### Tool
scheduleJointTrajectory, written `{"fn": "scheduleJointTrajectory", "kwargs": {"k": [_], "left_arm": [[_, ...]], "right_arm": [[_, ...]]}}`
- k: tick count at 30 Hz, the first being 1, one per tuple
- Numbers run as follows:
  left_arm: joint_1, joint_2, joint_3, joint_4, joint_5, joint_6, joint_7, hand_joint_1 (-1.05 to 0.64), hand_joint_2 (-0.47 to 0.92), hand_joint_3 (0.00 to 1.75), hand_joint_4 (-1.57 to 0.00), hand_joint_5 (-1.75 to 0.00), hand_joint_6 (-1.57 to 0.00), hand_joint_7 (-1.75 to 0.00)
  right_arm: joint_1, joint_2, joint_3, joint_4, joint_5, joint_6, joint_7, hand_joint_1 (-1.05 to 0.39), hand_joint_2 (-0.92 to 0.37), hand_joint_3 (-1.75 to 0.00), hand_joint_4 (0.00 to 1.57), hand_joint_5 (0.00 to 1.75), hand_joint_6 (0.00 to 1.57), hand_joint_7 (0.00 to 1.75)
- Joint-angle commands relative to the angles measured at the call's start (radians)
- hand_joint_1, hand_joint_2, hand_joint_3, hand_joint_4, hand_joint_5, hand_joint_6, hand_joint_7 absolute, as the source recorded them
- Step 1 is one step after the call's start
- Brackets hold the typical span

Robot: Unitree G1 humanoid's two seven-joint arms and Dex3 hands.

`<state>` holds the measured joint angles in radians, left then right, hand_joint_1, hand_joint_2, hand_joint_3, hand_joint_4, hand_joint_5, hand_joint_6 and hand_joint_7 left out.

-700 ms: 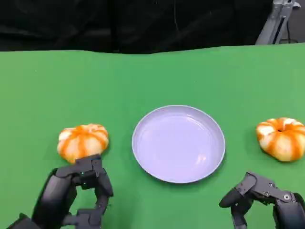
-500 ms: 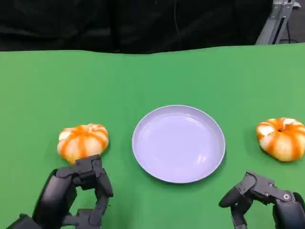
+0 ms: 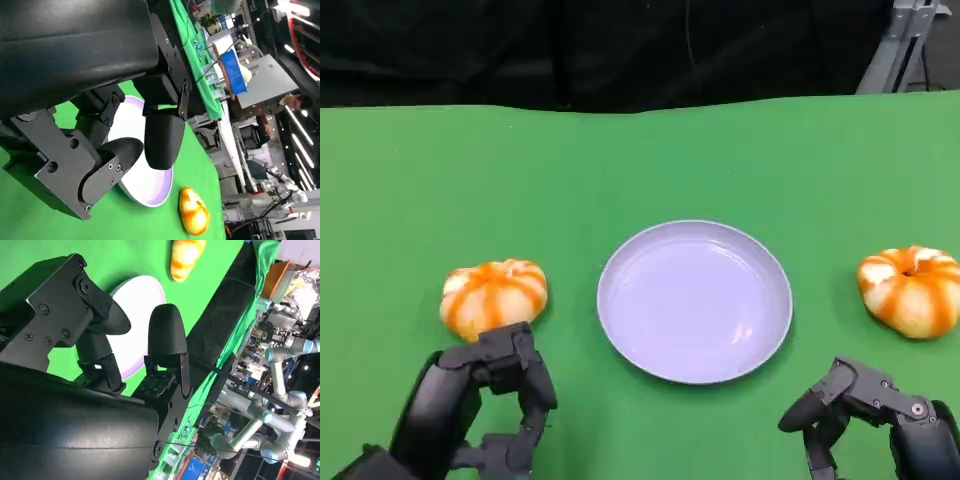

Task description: Grasp the bread from the table and place it into the plate.

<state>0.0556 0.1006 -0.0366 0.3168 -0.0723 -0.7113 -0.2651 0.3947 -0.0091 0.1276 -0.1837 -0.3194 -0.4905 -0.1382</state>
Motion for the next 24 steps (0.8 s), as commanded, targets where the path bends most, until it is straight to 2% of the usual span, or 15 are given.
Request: {"fn": "scheduleJointTrajectory", "kwargs": {"k": [1,3,4,6,7,8,10,15,16,17,19,24], "left_arm": [[-0.004,0.010,0.014,0.010,0.008,-0.020,0.006,-0.07,0.32,1.40,-0.88,-1.74,-0.84,-1.50],[-0.016,0.004,0.019,0.013,-0.005,-0.002,0.008,-0.07,0.32,1.40,-0.88,-1.74,-0.84,-1.50],[-0.025,0.000,0.023,0.015,-0.015,0.011,0.009,-0.09,0.39,1.26,-0.76,-1.48,-0.75,-1.23],[-0.037,0.006,0.026,0.000,-0.005,0.044,0.014,-0.12,0.50,1.07,-0.72,-1.24,-0.75,-0.92],[-0.040,0.015,0.025,-0.012,0.012,0.057,0.016,-0.14,0.54,0.98,-0.64,-1.11,-0.68,-0.76],[-0.042,0.020,0.024,-0.021,0.024,0.067,0.018,-0.16,0.57,0.93,-0.60,-1.06,-0.65,-0.68],[-0.042,0.023,0.026,-0.030,0.036,0.076,0.019,-0.17,0.59,0.87,-0.57,-1.01,-0.64,-0.61],[-0.039,0.021,0.028,-0.038,0.041,0.086,0.020,-0.17,0.61,0.84,-0.57,-1.00,-0.64,-0.57],[-0.050,0.060,0.031,-0.089,0.121,0.144,0.039,-0.17,0.61,0.84,-0.57,-1.00,-0.64,-0.57],[-0.057,0.088,0.034,-0.130,0.184,0.190,0.053,-0.32,0.76,0.48,-0.31,-0.90,-0.48,-0.37],[-0.067,0.127,0.039,-0.194,0.277,0.266,0.075,-0.42,0.89,0.20,-0.14,-0.85,-0.40,-0.22],[-0.095,0.184,0.031,-0.269,0.380,0.369,0.088,-0.48,0.92,0.08,-0.01,-0.82,-0.32,-0.11]], "right_arm": [[-0.003,-0.008,-0.008,0.004,0.005,-0.015,-0.010,0.09,-0.31,-1.32,0.75,1.60,0.81,1.27],[-0.012,-0.008,-0.010,0.012,0.004,-0.015,-0.012,0.09,-0.31,-1.32,0.75,1.60,0.81,1.27],[-0.018,-0.009,-0.011,0.018,0.003,-0.014,-0.013,0.09,-0.31,-1.33,0.76,1.60,0.81,1.27],[-0.023,-0.010,-0.010,0.024,0.001,-0.016,-0.014,0.08,-0.31,-1.33,0.76,1.60,0.81,1.27],[-0.023,-0.010,-0.009,0.025,0.002,-0.016,-0.014,0.09,-0.31,-1.34,0.76,1.60,0.81,1.27],[-0.022,-0.010,-0.009,0.025,0.003,-0.017,-0.014,0.09,-0.30,-1.34,0.76,1.60,0.81,1.27],[-0.022,-0.009,-0.008,0.026,0.003,-0.018,-0.014,0.09,-0.30,-1.35,0.76,1.60,0.81,1.27],[-0.023,-0.009,-0.009,0.027,0.003,-0.019,-0.014,0.09,-0.29,-1.36,0.76,1.60,0.81,1.27],[-0.023,-0.007,-0.005,0.028,0.001,-0.021,-0.015,0.09,-0.29,-1.36,0.76,1.60,0.81,1.27],[-0.024,-0.005,-0.002,0.028,-0.001,-0.023,-0.017,0.07,-0.30,-1.36,0.76,1.60,0.81,1.27],[-0.024,-0.003,0.002,0.029,-0.003,-0.024,-0.018,0.07,-0.30,-1.36,0.76,1.60,0.81,1.27],[-0.028,0.000,0.004,0.024,-0.005,-0.012,-0.016,0.06,-0.31,-1.34,0.76,1.61,0.81,1.27]]}}
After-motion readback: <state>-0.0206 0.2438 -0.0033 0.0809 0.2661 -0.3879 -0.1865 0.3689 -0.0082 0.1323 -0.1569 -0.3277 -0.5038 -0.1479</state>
